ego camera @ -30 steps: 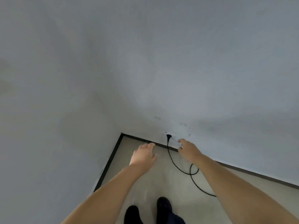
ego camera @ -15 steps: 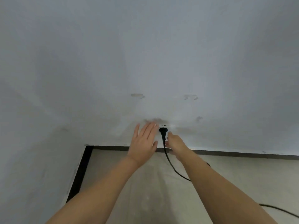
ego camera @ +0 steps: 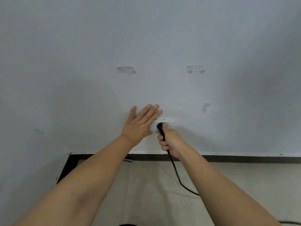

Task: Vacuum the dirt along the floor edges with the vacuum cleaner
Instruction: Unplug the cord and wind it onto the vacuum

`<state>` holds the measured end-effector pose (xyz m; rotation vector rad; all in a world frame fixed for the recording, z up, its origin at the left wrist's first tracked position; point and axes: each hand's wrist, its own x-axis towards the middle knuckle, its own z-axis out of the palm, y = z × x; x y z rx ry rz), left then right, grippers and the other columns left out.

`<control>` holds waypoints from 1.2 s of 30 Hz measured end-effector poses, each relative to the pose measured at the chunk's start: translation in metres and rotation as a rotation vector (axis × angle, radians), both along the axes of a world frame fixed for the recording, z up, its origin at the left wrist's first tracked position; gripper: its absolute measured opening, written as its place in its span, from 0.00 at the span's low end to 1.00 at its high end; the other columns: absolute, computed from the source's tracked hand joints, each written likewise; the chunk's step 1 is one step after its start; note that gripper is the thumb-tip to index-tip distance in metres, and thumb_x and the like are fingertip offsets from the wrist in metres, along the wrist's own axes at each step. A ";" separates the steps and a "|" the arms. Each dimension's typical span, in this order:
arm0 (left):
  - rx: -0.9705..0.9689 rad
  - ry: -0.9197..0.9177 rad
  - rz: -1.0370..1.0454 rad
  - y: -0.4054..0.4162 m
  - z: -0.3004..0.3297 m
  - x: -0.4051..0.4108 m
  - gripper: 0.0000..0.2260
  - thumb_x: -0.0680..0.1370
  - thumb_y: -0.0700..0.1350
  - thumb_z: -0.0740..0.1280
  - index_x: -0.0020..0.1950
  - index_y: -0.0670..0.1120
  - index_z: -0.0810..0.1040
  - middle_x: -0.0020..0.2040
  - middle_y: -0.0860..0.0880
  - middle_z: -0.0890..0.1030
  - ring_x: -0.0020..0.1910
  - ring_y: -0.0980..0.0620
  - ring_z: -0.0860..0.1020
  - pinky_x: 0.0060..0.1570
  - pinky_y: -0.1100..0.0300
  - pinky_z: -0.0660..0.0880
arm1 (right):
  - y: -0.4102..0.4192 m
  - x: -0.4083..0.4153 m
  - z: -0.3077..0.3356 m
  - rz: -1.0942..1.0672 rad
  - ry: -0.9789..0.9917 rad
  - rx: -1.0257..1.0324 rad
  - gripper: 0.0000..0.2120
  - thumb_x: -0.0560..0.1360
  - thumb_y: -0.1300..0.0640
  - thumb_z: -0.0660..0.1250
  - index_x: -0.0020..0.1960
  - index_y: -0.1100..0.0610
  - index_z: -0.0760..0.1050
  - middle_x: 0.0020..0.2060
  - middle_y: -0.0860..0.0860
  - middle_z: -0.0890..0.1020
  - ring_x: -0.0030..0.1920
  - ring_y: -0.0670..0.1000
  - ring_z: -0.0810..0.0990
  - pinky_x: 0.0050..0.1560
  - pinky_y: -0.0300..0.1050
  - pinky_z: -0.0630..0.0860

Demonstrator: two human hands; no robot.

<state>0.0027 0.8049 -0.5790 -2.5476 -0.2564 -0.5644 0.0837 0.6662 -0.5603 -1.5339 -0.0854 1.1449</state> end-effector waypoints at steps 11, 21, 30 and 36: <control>0.045 -0.006 0.053 0.000 -0.001 0.005 0.56 0.57 0.65 0.78 0.76 0.50 0.52 0.78 0.49 0.35 0.76 0.50 0.33 0.72 0.42 0.42 | -0.016 -0.040 -0.006 -0.013 -0.138 -0.074 0.15 0.84 0.50 0.50 0.43 0.55 0.66 0.25 0.48 0.64 0.18 0.43 0.62 0.19 0.36 0.57; -0.443 0.543 0.157 -0.048 0.073 -0.036 0.42 0.76 0.36 0.59 0.74 0.50 0.27 0.77 0.47 0.32 0.73 0.45 0.27 0.72 0.42 0.34 | -0.048 -0.054 0.112 -0.236 -0.059 0.067 0.13 0.83 0.50 0.51 0.45 0.55 0.67 0.23 0.45 0.64 0.21 0.43 0.60 0.21 0.35 0.57; -1.685 0.590 -0.038 -0.200 0.282 -0.067 0.16 0.83 0.49 0.58 0.70 0.51 0.69 0.63 0.59 0.74 0.58 0.61 0.72 0.50 0.78 0.64 | -0.112 -0.041 0.358 -0.592 0.095 0.309 0.13 0.84 0.53 0.52 0.44 0.58 0.66 0.24 0.47 0.64 0.20 0.44 0.59 0.19 0.36 0.56; -1.527 0.482 -0.315 -0.231 0.441 -0.067 0.11 0.84 0.47 0.53 0.42 0.52 0.65 0.34 0.50 0.72 0.33 0.53 0.69 0.38 0.56 0.66 | -0.219 -0.035 0.497 -0.834 -0.165 0.097 0.12 0.83 0.50 0.54 0.50 0.57 0.70 0.35 0.52 0.79 0.34 0.49 0.79 0.36 0.42 0.74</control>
